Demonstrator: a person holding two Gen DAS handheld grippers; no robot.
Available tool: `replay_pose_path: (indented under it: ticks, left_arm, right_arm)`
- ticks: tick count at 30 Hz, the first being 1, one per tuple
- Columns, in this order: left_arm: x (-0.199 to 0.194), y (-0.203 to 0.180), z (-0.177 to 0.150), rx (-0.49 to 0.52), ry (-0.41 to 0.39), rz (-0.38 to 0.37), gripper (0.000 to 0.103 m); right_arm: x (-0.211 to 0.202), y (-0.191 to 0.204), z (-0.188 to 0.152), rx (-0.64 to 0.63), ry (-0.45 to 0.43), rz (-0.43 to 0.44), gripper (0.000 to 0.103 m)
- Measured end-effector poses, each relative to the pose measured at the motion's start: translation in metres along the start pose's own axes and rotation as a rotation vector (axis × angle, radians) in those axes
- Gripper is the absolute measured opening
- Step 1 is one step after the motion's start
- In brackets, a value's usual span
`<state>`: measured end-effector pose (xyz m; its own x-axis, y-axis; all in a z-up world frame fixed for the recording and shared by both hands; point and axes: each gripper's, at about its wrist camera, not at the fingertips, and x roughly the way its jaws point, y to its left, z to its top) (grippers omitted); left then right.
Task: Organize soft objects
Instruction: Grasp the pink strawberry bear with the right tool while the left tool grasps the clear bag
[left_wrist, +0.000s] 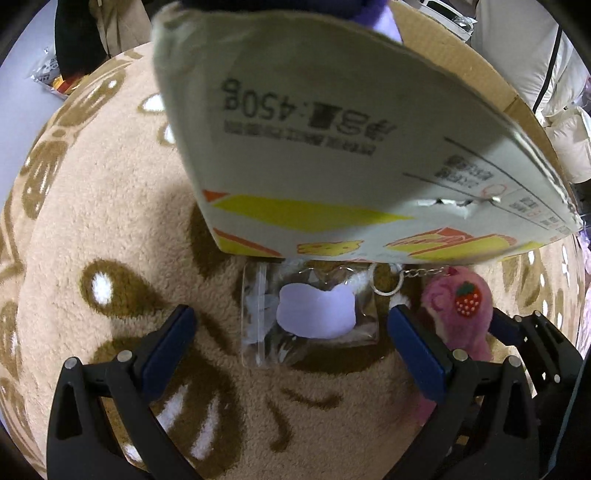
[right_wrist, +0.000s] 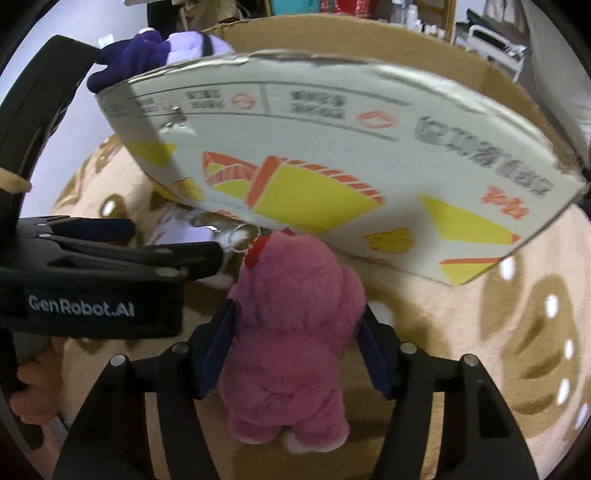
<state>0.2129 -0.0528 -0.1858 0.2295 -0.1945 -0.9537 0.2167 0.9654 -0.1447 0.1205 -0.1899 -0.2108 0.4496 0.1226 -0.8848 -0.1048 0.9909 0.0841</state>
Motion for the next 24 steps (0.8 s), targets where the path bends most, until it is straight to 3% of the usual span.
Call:
replay_pose_path:
  ticks: [7,15,19,24]
  left_arm:
    - [0.009,-0.012,0.004,0.018,0.000,0.033,0.102]
    - [0.023,-0.050,-0.007,0.077,0.010,0.146,0.102]
    - [0.024,-0.059,-0.007,0.071,0.004,0.145,0.102]
    - [0.017,-0.054,-0.010,0.032,-0.009,0.134,0.087]
  right_arm:
    - [0.007,-0.012,0.003,0.061,0.024,0.039,0.068]
    - [0.014,-0.004,0.006,0.039,0.028,0.023,0.070]
    - [0.014,-0.001,0.000,0.011,0.038,-0.010,0.072]
    - [0.016,0.009,-0.003,-0.030,0.036,-0.049,0.071]
